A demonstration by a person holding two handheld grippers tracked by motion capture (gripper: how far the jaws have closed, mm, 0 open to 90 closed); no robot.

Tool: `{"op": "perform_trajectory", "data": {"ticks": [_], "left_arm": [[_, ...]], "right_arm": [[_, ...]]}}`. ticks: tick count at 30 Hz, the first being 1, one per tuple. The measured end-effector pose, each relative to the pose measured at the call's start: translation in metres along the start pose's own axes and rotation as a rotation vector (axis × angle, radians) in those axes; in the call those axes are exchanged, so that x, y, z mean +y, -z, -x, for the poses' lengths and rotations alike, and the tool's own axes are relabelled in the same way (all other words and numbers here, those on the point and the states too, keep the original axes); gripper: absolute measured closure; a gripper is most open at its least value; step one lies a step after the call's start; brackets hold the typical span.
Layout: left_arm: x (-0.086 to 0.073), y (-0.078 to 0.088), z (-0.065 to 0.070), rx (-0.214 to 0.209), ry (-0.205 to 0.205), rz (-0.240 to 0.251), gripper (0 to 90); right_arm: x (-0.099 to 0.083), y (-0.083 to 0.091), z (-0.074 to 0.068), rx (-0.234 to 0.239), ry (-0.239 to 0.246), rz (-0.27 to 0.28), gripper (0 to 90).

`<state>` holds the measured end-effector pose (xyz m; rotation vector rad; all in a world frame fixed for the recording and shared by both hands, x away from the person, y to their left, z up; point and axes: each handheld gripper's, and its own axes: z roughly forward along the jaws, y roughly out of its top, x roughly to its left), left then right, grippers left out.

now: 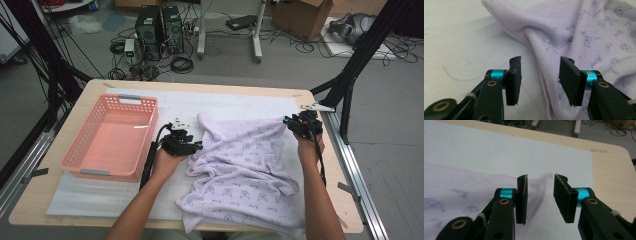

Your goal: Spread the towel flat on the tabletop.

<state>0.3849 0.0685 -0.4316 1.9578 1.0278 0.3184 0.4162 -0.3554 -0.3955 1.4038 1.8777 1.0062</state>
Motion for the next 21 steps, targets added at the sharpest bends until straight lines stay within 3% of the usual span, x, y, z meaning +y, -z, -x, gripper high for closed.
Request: {"op": "perform_trajectory", "data": {"ticks": [5, 7, 8, 10, 11, 12, 14, 15, 16, 19, 21], "left_arm": [[0.01, -0.021, -0.003, 0.023, 0.004, -0.023, 49.9], [0.009, -0.028, -0.004, 0.028, 0.009, -0.011, 52.3], [0.008, -0.033, -0.004, 0.029, 0.015, -0.04, 52.3], [0.009, -0.038, -0.001, 0.045, -0.014, -0.039, 52.7], [0.01, -0.04, 0.0, 0.035, -0.011, -0.046, 53.4], [0.011, -0.042, 0.003, 0.052, -0.042, -0.052, 52.9], [0.012, -0.044, 0.008, 0.061, -0.096, -0.057, 64.1], [0.013, -0.044, 0.008, 0.056, -0.097, -0.059, 69.7], [0.014, -0.045, 0.007, 0.067, -0.091, -0.06, 83.9], [0.021, -0.044, 0.0, 0.153, -0.046, -0.071, 86.3], [0.024, -0.04, -0.012, 0.216, -0.009, -0.048, 86.6]], "right_arm": [[-0.01, 0.026, 0.008, 0.052, -0.019, 0.032, 61.8], [-0.015, 0.033, 0.009, 0.086, -0.007, 0.01, 60.3], [-0.018, 0.036, 0.009, 0.106, -0.007, 0.003, 60.4], [-0.024, 0.04, 0.007, 0.13, 0.014, 0.019, 60.7], [-0.027, 0.042, 0.005, 0.138, 0.018, 0.014, 60.7], [-0.029, 0.042, 0.004, 0.146, 0.022, 0.01, 60.7], [-0.033, 0.041, 0.001, 0.15, 0.032, -0.001, 60.6], [-0.034, 0.04, 0.0, 0.153, 0.039, -0.001, 60.6], [-0.035, 0.039, -0.001, 0.155, 0.04, -0.005, 60.6], [-0.039, 0.037, -0.005, 0.164, 0.045, -0.02, 60.6], [-0.042, 0.034, -0.006, 0.168, 0.051, -0.023, 60.6]]}}
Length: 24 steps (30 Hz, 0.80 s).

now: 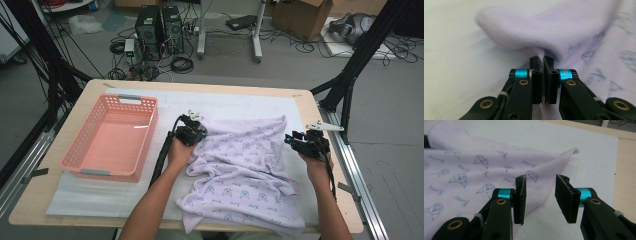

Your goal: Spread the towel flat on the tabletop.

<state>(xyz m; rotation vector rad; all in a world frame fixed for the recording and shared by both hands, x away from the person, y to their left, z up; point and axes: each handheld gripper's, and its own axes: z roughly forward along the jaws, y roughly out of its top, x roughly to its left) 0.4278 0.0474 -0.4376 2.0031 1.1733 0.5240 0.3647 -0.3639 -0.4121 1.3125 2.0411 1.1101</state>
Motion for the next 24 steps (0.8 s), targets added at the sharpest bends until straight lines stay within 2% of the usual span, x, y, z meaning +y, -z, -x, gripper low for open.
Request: {"op": "perform_trajectory", "data": {"ticks": [2, 5, 6, 8, 10, 12, 13, 15, 17, 19, 22, 24], "left_arm": [[0.003, 0.001, -0.015, 0.04, 0.057, 0.011, 86.6], [0.006, 0.006, -0.033, 0.076, 0.166, 0.072, 86.6], [0.007, 0.007, -0.036, 0.071, 0.191, 0.082, 86.4], [0.006, 0.007, -0.037, 0.038, 0.206, 0.091, 84.1], [0.004, 0.006, -0.034, -0.018, 0.195, 0.07, 67.3], [0.002, 0.007, -0.03, -0.053, 0.18, 0.07, 55.1], [0.001, 0.008, -0.028, -0.059, 0.17, 0.075, 52.9], [-0.002, 0.01, -0.024, -0.079, 0.174, 0.097, 48.0], [-0.003, 0.013, -0.019, -0.095, 0.164, 0.096, 46.4], [-0.002, 0.016, -0.015, -0.106, 0.132, 0.088, 42.9], [-0.003, 0.025, -0.008, -0.121, 0.101, 0.12, 42.8], [-0.004, 0.029, -0.005, -0.136, 0.079, 0.12, 41.9]], "right_arm": [[-0.002, -0.002, -0.001, 0.001, -0.001, -0.013, 60.6], [-0.003, -0.007, 0.0, 0.004, -0.011, -0.028, 60.6], [-0.004, -0.009, 0.001, 0.004, -0.011, -0.03, 60.6], [-0.005, -0.014, 0.001, 0.014, -0.016, -0.042, 60.4], [-0.006, -0.017, 0.001, 0.023, -0.022, -0.054, 59.7], [-0.007, -0.02, 0.002, 0.031, -0.026, -0.063, 58.6], [-0.007, -0.022, 0.002, 0.034, -0.023, -0.065, 58.2], [-0.008, -0.026, 0.003, 0.041, -0.012, -0.068, 57.8], [-0.008, -0.029, 0.003, 0.046, -0.018, -0.076, 58.0], [-0.009, -0.035, 0.003, 0.053, -0.016, -0.083, 58.6], [-0.012, -0.044, 0.005, 0.065, -0.019, -0.108, 58.5], [-0.013, -0.047, 0.004, 0.069, -0.016, -0.106, 58.0]]}}
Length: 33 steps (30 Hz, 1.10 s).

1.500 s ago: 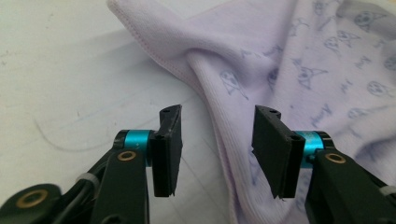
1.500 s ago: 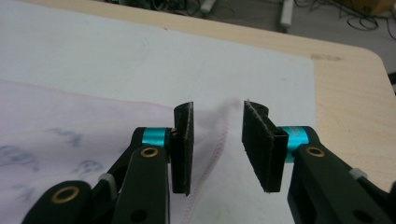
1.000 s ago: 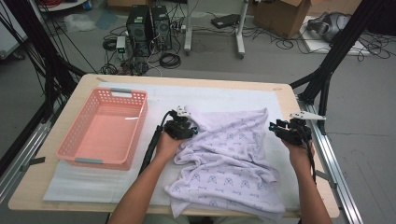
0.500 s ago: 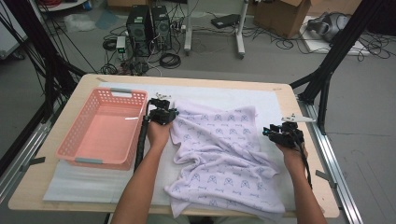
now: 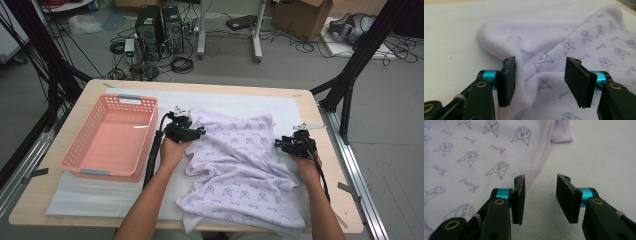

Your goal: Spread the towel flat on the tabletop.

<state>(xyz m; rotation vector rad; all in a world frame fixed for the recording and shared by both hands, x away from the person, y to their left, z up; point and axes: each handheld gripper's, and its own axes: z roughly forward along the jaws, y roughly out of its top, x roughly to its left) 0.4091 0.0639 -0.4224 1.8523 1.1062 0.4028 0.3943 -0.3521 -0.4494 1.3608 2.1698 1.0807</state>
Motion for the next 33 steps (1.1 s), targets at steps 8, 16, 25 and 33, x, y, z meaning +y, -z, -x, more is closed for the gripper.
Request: {"op": "perform_trajectory", "data": {"ticks": [8, 16, 25, 33], "left_arm": [[-0.01, 0.008, 0.008, -0.039, -0.012, 0.007, 41.6], [-0.02, 0.011, 0.008, -0.034, -0.023, -0.032, 41.0], [-0.023, 0.012, 0.014, -0.058, -0.067, -0.063, 41.3], [-0.037, 0.008, 0.012, -0.062, -0.045, -0.102, 40.0]], "right_arm": [[0.011, -0.012, -0.013, 0.045, 0.092, -0.026, 54.5], [0.035, -0.023, -0.025, -0.174, 0.323, -0.083, 87.2], [0.029, -0.013, 0.008, -0.293, 0.089, 0.04, 73.6], [0.033, 0.02, 0.007, -0.108, -0.01, 0.119, 60.1]]}}
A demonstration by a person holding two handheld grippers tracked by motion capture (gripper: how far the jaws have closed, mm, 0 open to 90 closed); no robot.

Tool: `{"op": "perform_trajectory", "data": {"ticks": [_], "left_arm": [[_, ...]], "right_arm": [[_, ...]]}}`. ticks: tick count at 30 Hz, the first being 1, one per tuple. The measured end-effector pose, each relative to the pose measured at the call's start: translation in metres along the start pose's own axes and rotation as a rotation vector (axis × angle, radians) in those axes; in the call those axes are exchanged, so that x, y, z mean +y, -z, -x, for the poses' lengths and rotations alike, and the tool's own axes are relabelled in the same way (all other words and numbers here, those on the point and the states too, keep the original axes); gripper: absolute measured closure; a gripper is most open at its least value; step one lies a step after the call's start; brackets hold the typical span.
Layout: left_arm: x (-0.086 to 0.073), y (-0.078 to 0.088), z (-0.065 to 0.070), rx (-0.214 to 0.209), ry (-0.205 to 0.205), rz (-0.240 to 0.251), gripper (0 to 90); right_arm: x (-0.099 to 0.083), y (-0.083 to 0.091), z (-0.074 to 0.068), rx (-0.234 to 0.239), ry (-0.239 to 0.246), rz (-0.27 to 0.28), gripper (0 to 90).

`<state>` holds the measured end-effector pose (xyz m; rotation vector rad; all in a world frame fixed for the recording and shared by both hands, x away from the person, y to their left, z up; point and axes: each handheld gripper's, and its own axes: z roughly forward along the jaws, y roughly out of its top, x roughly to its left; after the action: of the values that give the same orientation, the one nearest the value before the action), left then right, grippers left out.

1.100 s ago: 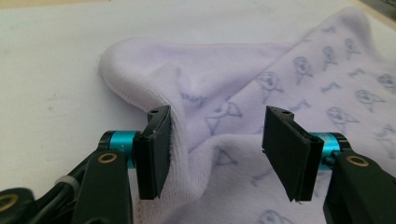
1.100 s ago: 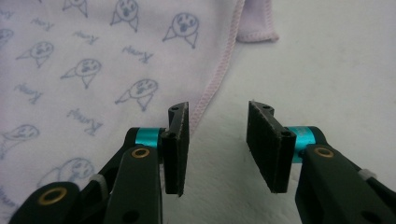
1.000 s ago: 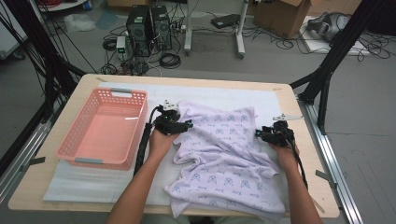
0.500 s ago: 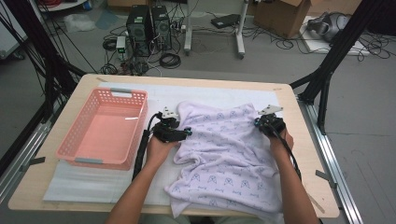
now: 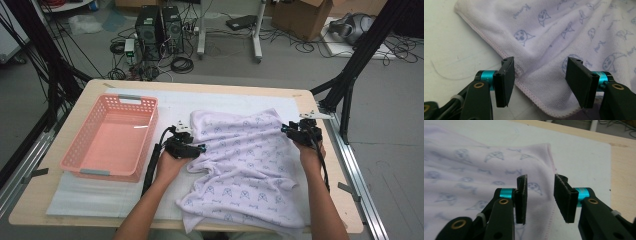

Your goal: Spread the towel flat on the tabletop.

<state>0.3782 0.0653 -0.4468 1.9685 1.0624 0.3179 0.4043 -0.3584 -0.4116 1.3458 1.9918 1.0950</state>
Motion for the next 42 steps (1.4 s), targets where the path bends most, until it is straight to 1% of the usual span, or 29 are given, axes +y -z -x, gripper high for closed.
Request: {"op": "perform_trajectory", "data": {"ticks": [2, 4, 6, 9, 10, 11, 13, 14, 15, 16, 17, 18, 19, 20, 22, 23, 25, 27, 28, 30, 31, 33, 35, 37, 38, 39, 40, 41, 42], "left_arm": [[-0.001, -0.001, 0.001, 0.007, -0.007, -0.005, 38.5], [-0.001, -0.002, 0.003, 0.013, -0.02, -0.004, 37.5], [-0.001, -0.003, 0.005, 0.019, -0.036, -0.009, 36.3], [-0.001, -0.004, 0.009, 0.043, -0.074, -0.016, 37.0], [-0.001, -0.003, 0.011, 0.063, -0.109, -0.022, 39.8], [-0.001, -0.003, 0.012, 0.073, -0.128, -0.025, 49.1], [0.0, -0.003, 0.014, 0.063, -0.138, -0.023, 64.5], [0.0, -0.003, 0.014, 0.057, -0.141, -0.025, 74.5], [0.001, -0.004, 0.014, 0.057, -0.134, -0.026, 80.3], [0.002, -0.004, 0.013, 0.056, -0.123, -0.027, 82.6], [0.003, -0.005, 0.01, 0.063, -0.102, -0.021, 83.7], [0.004, -0.005, 0.007, 0.082, -0.086, -0.011, 83.9], [0.005, -0.005, 0.002, 0.114, -0.06, 0.005, 84.1], [0.007, -0.006, -0.005, 0.139, -0.016, 0.022, 84.2], [0.013, -0.005, -0.021, 0.19, 0.068, 0.052, 84.3], [0.015, -0.005, -0.027, 0.215, 0.1, 0.075, 84.3], [0.019, -0.004, -0.039, 0.243, 0.154, 0.11, 84.3], [0.02, -0.005, -0.046, 0.25, 0.186, 0.117, 84.1], [0.02, -0.005, -0.048, 0.236, 0.201, 0.123, 83.5], [0.018, -0.006, -0.047, 0.205, 0.194, 0.112, 78.2], [0.018, -0.006, -0.045, 0.182, 0.183, 0.103, 71.6], [0.018, -0.005, -0.042, 0.155, 0.169, 0.099, 58.4], [0.018, -0.002, -0.037, 0.139, 0.145, 0.112, 50.9], [0.018, -0.001, -0.032, 0.136, 0.107, 0.093, 45.8], [0.018, 0.0, -0.031, 0.131, 0.088, 0.082, 45.2], [0.018, 0.001, -0.029, 0.125, 0.081, 0.079, 44.8], [0.017, 0.003, -0.028, 0.116, 0.073, 0.081, 44.2], [0.016, 0.004, -0.027, 0.112, 0.072, 0.086, 44.0], [0.015, 0.006, -0.025, 0.104, 0.068, 0.087, 44.0]], "right_arm": [[0.002, 0.009, -0.005, 0.044, 0.01, -0.005, 58.4], [-0.001, 0.019, -0.012, 0.07, 0.039, 0.016, 58.3], [-0.005, 0.027, -0.017, 0.086, 0.062, 0.021, 57.9], [-0.016, 0.039, -0.022, 0.105, 0.074, 0.012, 57.2], [-0.02, 0.043, -0.023, 0.111, 0.069, 0.011, 56.9], [-0.025, 0.047, -0.025, 0.116, 0.065, 0.015, 56.7], [-0.034, 0.051, -0.026, 0.124, 0.066, 0.017, 56.8], [-0.039, 0.051, -0.027, 0.126, 0.066, 0.002, 56.8], [-0.041, 0.051, -0.027, 0.126, 0.075, -0.013, 56.8], [-0.043, 0.05, -0.027, 0.128, 0.076, -0.028, 56.8], [-0.044, 0.05, -0.026, 0.128, 0.072, -0.026, 56.8], [-0.045, 0.05, -0.025, 0.128, 0.063, -0.023, 56.8], [-0.045, 0.05, -0.024, 0.126, 0.059, -0.025, 56.8], [-0.046, 0.051, -0.023, 0.125, 0.055, -0.025, 56.8], [-0.047, 0.051, -0.022, 0.117, 0.046, -0.021, 56.7], [-0.047, 0.051, -0.021, 0.11, 0.045, -0.021, 56.8], [-0.048, 0.051, -0.02, 0.094, 0.038, -0.021, 56.7], [-0.05, 0.049, -0.021, 0.101, 0.036, -0.03, 56.7], [-0.051, 0.047, -0.022, 0.108, 0.043, -0.041, 56.6], [-0.052, 0.042, -0.026, 0.124, 0.069, -0.061, 55.6], [-0.053, 0.039, -0.029, 0.131, 0.079, -0.076, 55.2], [-0.054, 0.032, -0.033, 0.14, 0.095, -0.104, 53.8], [-0.055, 0.026, -0.036, 0.15, 0.106, -0.125, 53.3], [-0.055, 0.022, -0.041, 0.15, 0.124, -0.146, 54.1], [-0.055, 0.02, -0.044, 0.148, 0.13, -0.153, 58.3], [-0.055, 0.019, -0.045, 0.131, 0.137, -0.166, 62.8], [-0.054, 0.019, -0.046, 0.135, 0.118, -0.17, 74.2], [-0.052, 0.018, -0.048, 0.14, 0.127, -0.178, 83.6], [-0.051, 0.017, -0.05, 0.124, 0.145, -0.184, 84.3]]}}
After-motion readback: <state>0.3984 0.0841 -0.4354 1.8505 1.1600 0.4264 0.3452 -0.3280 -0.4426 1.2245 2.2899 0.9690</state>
